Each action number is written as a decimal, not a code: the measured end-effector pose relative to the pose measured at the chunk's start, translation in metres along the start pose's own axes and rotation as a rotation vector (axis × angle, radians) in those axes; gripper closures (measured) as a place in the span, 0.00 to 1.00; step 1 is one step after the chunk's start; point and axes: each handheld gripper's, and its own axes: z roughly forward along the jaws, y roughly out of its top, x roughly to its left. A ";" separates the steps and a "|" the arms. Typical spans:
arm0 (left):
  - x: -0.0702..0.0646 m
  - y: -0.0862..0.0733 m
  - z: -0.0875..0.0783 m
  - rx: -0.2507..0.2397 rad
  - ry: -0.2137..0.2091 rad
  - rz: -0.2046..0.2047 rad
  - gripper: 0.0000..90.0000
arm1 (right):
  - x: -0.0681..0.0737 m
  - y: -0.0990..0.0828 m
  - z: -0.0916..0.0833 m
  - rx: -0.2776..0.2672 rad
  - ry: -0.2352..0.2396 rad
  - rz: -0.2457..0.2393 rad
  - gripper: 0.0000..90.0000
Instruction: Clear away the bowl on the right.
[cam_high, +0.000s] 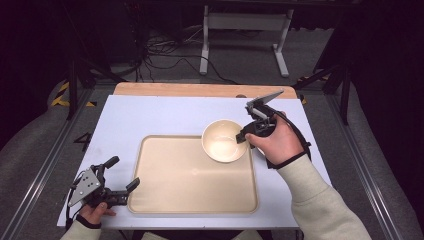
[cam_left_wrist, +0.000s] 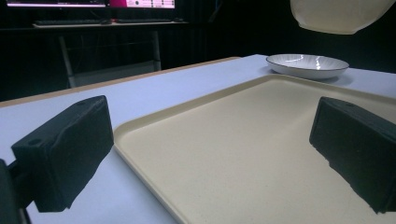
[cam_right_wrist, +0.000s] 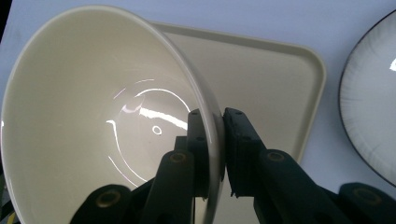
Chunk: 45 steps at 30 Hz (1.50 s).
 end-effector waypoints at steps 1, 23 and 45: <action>0.000 0.000 0.000 0.000 0.000 0.000 0.00 | 0.002 0.000 0.001 0.004 0.003 -0.003 0.91; 0.000 0.000 0.000 -0.001 -0.002 0.003 0.00 | 0.052 -0.006 0.047 0.064 0.091 -0.080 0.90; 0.000 0.000 -0.001 -0.004 -0.003 0.004 0.00 | 0.050 -0.011 0.106 0.138 0.055 -0.070 0.89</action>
